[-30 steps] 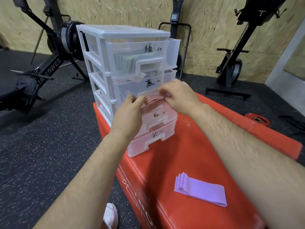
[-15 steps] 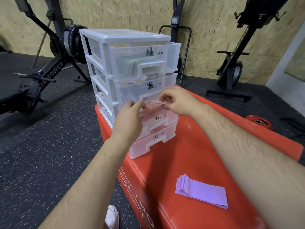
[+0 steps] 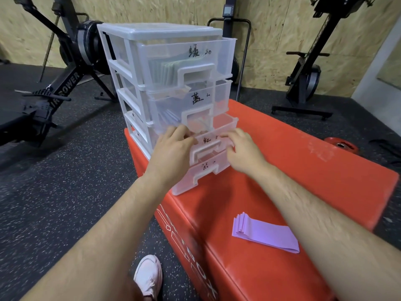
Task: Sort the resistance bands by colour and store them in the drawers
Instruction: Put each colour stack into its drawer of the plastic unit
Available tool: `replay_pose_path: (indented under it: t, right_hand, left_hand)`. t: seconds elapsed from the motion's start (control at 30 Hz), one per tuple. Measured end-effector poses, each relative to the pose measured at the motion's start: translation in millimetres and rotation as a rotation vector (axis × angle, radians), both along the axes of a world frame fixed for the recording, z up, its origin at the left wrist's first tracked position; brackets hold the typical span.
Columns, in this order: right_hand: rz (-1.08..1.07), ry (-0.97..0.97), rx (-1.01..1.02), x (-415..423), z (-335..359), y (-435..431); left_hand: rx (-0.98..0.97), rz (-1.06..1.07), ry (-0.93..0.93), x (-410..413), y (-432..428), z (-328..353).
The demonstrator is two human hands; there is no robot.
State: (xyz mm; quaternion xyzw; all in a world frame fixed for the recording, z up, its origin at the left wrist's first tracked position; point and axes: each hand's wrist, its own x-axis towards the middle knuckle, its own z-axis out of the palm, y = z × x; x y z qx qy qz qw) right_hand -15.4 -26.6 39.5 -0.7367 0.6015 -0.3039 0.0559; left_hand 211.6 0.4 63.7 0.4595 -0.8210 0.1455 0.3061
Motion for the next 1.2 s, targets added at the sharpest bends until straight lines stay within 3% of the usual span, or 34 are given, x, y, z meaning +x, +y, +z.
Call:
replay_pose_path:
  t: [0.2, 0.43, 0.6, 0.73, 0.87, 1.03, 1.2]
  right_hand:
    - [-0.005, 0.059, 0.098, 8.1, -1.8, -6.9]
    - [0.050, 0.124, 0.217, 13.6, 4.5, -3.2]
    - [0.077, 0.133, 0.172, -8.4, 0.0, 39.3]
    - [0.099, 0.199, 0.169, -46.1, -17.2, 92.7]
    - [0.052, 0.244, 0.347, -83.6, -36.3, 136.5]
    - [-0.008, 0.334, 0.632, -113.9, -49.3, 169.4]
    - [-0.132, 0.177, 0.652, -118.6, -58.9, 176.6]
  left_hand:
    - [-0.011, 0.136, -0.175, 6.7, 1.2, -16.2]
    - [0.200, 0.246, -0.254, -1.6, -0.3, -24.2]
    - [0.293, 0.009, -0.141, -32.2, 10.0, -27.0]
    - [0.356, -0.173, -0.177, -66.0, 30.8, -47.3]
    - [0.466, -0.310, -0.283, -93.4, 54.8, -74.0]
    - [0.608, -0.336, -0.422, -121.3, 75.4, -88.1]
    - [0.721, -0.355, -0.481, -134.9, 82.1, -94.4]
